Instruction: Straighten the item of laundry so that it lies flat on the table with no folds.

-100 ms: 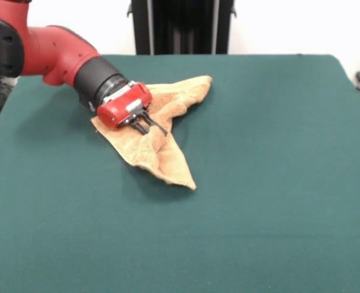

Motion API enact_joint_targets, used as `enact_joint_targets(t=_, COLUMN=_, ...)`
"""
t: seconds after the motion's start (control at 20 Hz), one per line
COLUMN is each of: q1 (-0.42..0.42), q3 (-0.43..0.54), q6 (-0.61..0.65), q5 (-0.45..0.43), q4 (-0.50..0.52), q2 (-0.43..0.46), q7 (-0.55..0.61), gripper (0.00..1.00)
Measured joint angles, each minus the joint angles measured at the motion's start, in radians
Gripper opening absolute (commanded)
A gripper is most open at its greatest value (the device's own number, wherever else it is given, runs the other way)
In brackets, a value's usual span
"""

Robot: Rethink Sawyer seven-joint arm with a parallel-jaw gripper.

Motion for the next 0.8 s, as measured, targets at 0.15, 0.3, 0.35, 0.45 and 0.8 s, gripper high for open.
enact_joint_targets(t=0.15, q1=0.02, q3=-0.011, q6=-0.012, q5=-0.046, q4=-0.046, q2=0.002, q7=0.354, gripper=0.0)
enact_joint_targets(t=0.3, q1=0.084, q3=-0.071, q6=-0.021, q5=-0.08, q4=-0.103, q2=0.004, q7=0.784, gripper=0.0)
enact_joint_targets(t=0.35, q1=0.103, q3=-0.091, q6=-0.021, q5=-0.086, q4=-0.117, q2=0.006, q7=0.887, gripper=0.0)
enact_joint_targets(t=0.45, q1=0.17, q3=-0.167, q6=-0.02, q5=-0.088, q4=-0.159, q2=0.017, q7=1.196, gripper=0.0)
enact_joint_targets(t=0.8, q1=0.323, q3=-0.379, q6=-0.019, q5=-0.046, q4=-0.239, q2=0.081, q7=1.714, gripper=0.0)
